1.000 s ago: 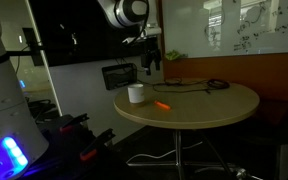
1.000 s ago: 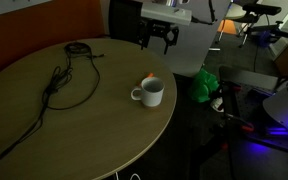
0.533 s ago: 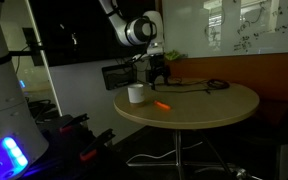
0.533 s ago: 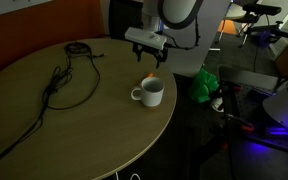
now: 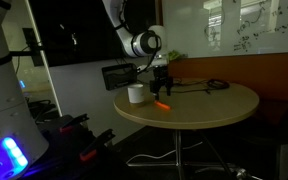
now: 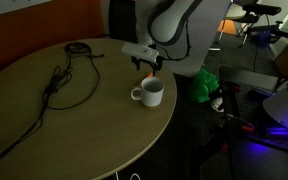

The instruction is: Put the marker in the white cup

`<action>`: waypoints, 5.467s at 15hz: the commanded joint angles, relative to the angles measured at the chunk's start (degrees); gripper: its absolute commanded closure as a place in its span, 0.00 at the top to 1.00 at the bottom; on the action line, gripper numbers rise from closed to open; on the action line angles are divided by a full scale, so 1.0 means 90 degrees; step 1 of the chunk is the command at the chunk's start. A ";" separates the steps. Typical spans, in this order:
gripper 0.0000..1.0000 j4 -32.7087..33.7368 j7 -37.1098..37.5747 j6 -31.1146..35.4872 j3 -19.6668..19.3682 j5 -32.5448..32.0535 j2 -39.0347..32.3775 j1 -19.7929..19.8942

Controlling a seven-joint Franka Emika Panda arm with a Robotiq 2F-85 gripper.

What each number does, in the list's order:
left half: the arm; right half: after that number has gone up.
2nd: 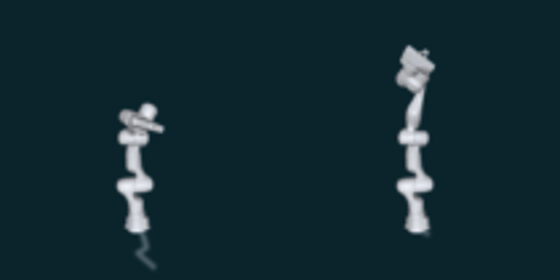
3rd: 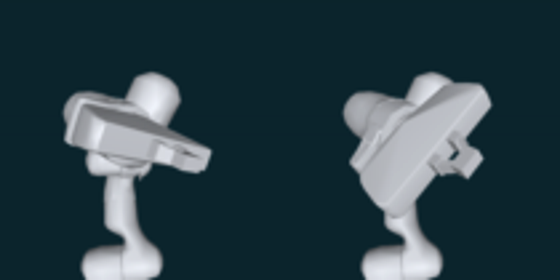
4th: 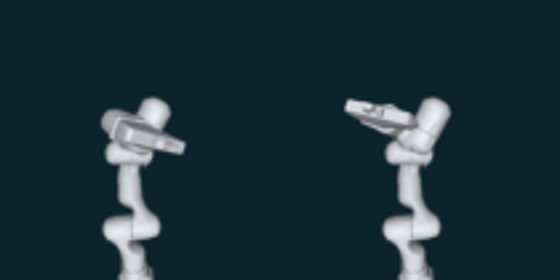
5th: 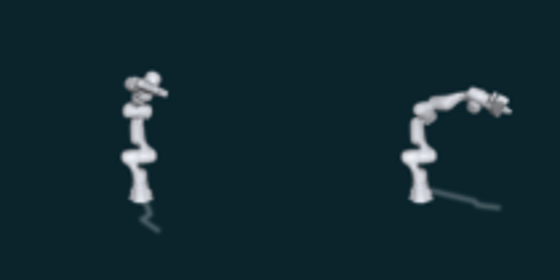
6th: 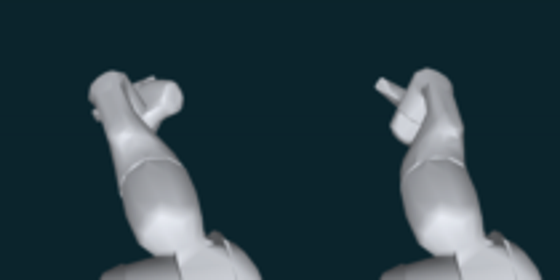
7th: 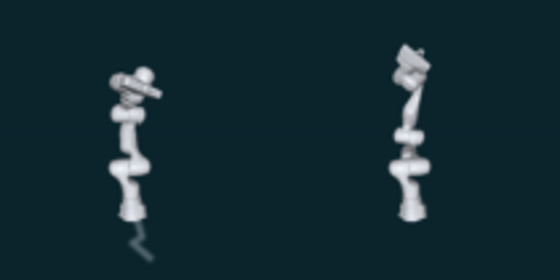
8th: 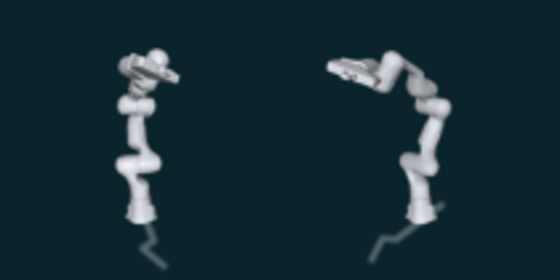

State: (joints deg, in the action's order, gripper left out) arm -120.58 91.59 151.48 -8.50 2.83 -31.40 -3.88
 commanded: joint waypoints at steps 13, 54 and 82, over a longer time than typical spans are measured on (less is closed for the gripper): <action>0.05 0.0279 0.0163 0.0234 -0.0398 0.0213 -0.0617 -0.0501; 0.05 -0.2325 0.1336 0.1018 0.0224 -0.7280 0.2724 -0.1065; 1.00 -0.0936 -0.3361 -0.2803 0.1602 -0.0390 0.3637 0.0673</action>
State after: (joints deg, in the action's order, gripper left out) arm -131.13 61.12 132.79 8.47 2.12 0.27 4.27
